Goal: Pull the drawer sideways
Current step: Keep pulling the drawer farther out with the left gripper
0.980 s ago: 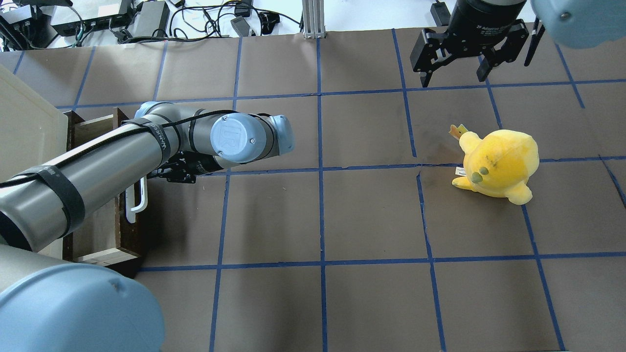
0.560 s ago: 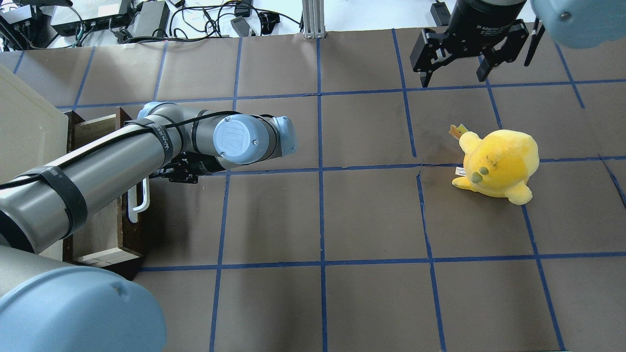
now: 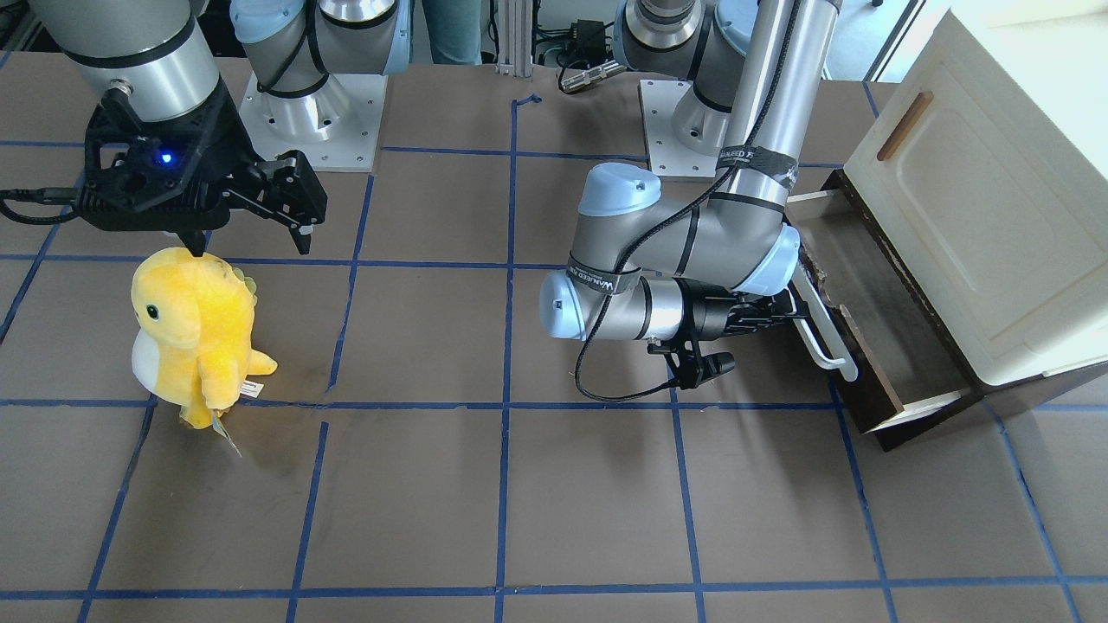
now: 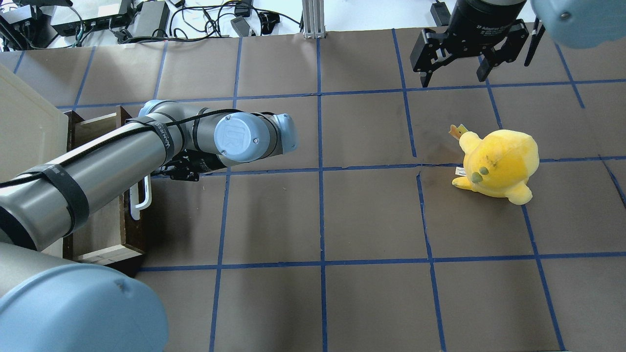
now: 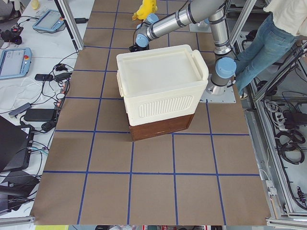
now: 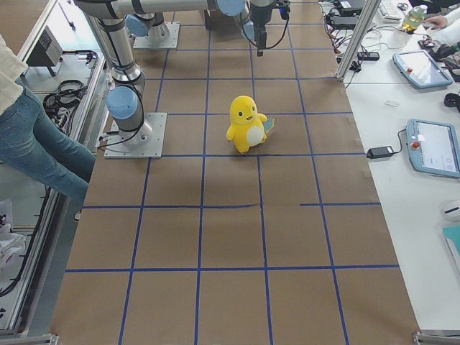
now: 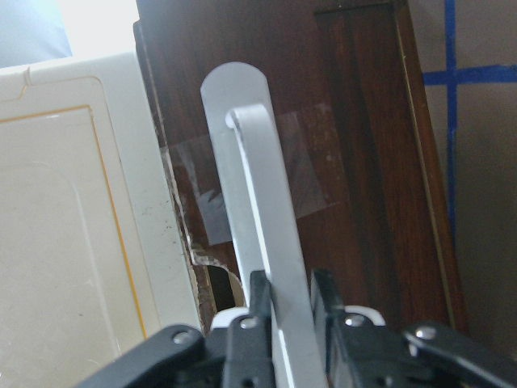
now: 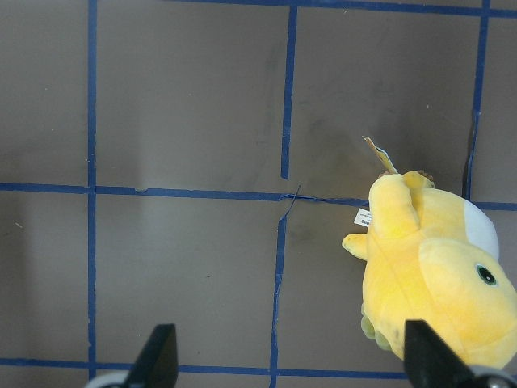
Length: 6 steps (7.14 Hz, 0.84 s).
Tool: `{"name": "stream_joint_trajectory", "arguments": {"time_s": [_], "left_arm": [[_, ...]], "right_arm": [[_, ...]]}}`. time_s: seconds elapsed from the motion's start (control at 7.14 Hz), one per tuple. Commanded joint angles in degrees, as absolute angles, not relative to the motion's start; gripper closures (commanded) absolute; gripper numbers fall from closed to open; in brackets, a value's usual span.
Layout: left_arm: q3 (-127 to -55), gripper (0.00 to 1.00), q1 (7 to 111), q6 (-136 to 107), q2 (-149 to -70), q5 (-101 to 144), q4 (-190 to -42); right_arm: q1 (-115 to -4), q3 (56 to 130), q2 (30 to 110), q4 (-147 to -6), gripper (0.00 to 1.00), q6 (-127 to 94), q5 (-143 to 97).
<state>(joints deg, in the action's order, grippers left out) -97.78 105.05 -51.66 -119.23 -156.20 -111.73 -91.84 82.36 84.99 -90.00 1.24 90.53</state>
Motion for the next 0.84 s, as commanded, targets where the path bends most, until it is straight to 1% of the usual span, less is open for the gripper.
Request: {"name": "stream_joint_trajectory", "arguments": {"time_s": [0.0, 0.7], "left_arm": [[-97.73, 0.89, 105.12, -51.59, -119.36, -156.09, -111.62], [-97.73, 0.89, 106.7, -51.59, -119.35, -156.09, -111.62]], "right_arm": [[-91.85, 82.35, 84.99, -90.0, 0.0, 1.23, 90.53], [-91.85, 82.35, 84.99, -90.0, 0.0, 1.23, 90.53]]}}
